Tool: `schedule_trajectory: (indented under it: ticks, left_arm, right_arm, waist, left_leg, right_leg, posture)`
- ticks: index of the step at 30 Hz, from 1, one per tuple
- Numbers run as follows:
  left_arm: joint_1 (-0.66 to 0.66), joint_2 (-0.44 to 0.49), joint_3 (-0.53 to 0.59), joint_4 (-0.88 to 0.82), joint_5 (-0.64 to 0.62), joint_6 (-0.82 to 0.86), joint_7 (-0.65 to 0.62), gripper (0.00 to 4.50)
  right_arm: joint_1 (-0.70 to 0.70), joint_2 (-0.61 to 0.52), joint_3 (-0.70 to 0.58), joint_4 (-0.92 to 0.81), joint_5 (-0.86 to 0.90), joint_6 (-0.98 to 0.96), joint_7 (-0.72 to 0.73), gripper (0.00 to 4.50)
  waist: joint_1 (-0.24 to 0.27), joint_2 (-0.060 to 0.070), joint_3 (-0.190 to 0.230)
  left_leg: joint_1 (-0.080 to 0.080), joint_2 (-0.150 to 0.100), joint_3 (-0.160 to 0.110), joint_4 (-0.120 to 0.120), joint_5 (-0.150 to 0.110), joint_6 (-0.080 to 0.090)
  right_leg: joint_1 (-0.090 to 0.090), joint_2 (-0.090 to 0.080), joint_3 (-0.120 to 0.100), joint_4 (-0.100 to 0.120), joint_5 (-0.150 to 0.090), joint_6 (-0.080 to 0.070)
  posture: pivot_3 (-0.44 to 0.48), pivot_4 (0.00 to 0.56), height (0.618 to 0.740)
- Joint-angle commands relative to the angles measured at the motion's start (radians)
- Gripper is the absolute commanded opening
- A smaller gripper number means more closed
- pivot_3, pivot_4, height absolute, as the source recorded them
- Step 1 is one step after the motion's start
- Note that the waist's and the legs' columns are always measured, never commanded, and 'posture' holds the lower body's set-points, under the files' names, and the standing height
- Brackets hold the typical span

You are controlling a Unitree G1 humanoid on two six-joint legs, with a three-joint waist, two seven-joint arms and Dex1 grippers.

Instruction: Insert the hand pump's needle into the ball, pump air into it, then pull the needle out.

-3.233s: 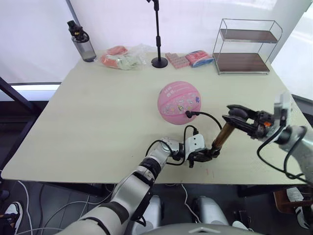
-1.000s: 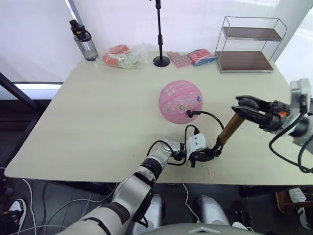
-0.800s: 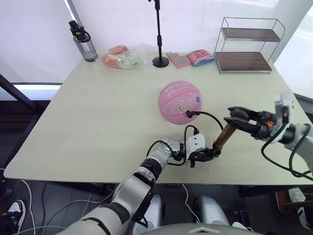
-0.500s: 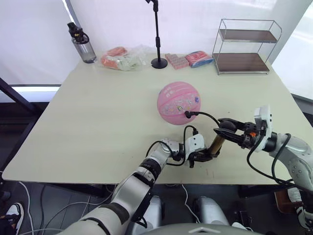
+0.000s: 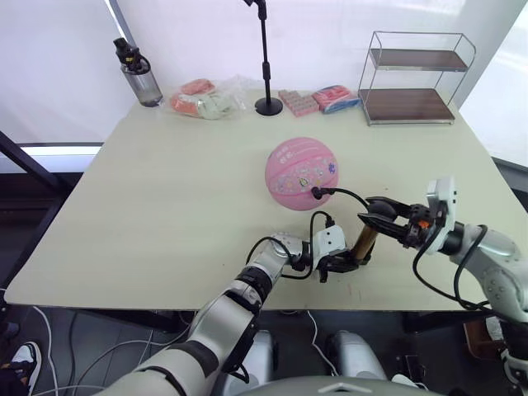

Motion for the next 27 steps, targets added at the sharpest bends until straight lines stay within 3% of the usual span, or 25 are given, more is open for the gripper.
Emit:
schedule_trajectory:
  ticks: [1, 12, 24, 27]
  left_arm:
    - [0.074, 0.048, -0.039, 0.125, 0.074, 0.084, 0.007, 1.03]
    - [0.078, 0.050, -0.043, 0.122, 0.075, 0.083, 0.002, 1.03]
    - [0.075, 0.052, -0.046, 0.123, 0.076, 0.082, 0.001, 1.03]
    - [0.074, 0.052, -0.047, 0.123, 0.076, 0.081, 0.002, 1.03]
  right_arm:
    - [-0.063, -0.065, -0.125, -0.089, 0.111, 0.056, -0.010, 1.92]
    - [-0.204, -0.242, -0.320, -0.088, 0.330, 0.212, -0.051, 1.92]
    - [-0.313, -0.296, -0.350, -0.062, 0.455, 0.314, -0.128, 1.92]
    - [-0.283, -0.301, -0.333, -0.078, 0.455, 0.337, -0.115, 1.92]
  waist:
    - [0.002, 0.001, 0.003]
    - [0.006, 0.001, 0.010]
    - [0.012, 0.001, 0.013]
    - [0.014, 0.001, 0.013]
  left_leg:
    - [0.000, 0.000, -0.001, 0.000, 0.001, 0.001]
    - [-0.001, 0.000, 0.000, 0.000, 0.001, 0.001]
    - [-0.004, 0.000, 0.000, 0.000, 0.001, 0.001]
    - [-0.005, 0.000, 0.000, 0.000, 0.001, 0.001]
  right_leg:
    - [0.000, 0.000, -0.001, 0.000, 0.000, 0.000]
    - [0.000, 0.000, -0.001, -0.001, 0.000, 0.000]
    - [-0.004, -0.001, 0.000, -0.001, 0.000, 0.000]
    - [-0.004, 0.000, -0.001, -0.001, 0.000, 0.000]
  posture:
    - [0.000, 0.150, 0.731]
    - [0.000, 0.150, 0.731]
    - [0.000, 0.150, 0.731]
    - [0.000, 0.150, 0.731]
